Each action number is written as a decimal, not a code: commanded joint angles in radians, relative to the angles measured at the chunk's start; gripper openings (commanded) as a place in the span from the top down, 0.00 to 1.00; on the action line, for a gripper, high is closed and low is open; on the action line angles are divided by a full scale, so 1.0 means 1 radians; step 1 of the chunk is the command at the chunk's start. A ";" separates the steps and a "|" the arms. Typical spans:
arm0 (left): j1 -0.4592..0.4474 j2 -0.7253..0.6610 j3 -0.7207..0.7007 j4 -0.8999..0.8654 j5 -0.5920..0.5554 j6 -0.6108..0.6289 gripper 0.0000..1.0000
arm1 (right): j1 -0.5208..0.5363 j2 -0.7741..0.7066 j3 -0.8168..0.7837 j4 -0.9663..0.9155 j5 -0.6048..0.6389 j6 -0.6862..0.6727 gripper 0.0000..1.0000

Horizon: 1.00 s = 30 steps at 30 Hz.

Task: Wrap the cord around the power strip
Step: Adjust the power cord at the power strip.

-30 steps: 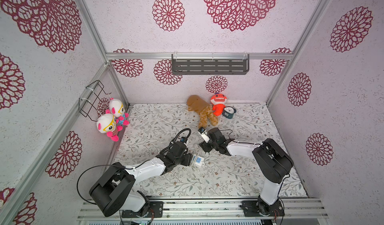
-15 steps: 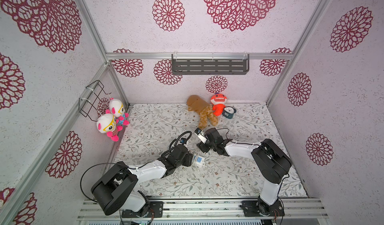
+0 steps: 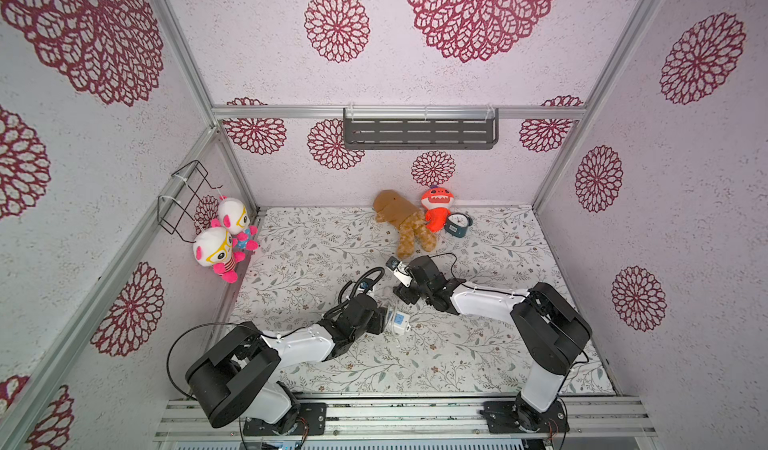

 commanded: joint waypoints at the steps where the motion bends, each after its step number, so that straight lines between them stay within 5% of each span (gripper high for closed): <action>1: -0.029 0.053 -0.045 -0.130 0.056 -0.019 0.37 | 0.005 -0.001 0.061 -0.011 -0.046 -0.038 0.24; 7: -0.032 0.051 -0.042 -0.129 0.056 -0.010 0.37 | 0.007 0.096 0.145 -0.089 -0.193 -0.029 0.24; 30: -0.031 0.043 -0.054 -0.120 0.044 -0.013 0.37 | -0.007 0.021 -0.080 -0.103 -0.067 0.340 0.23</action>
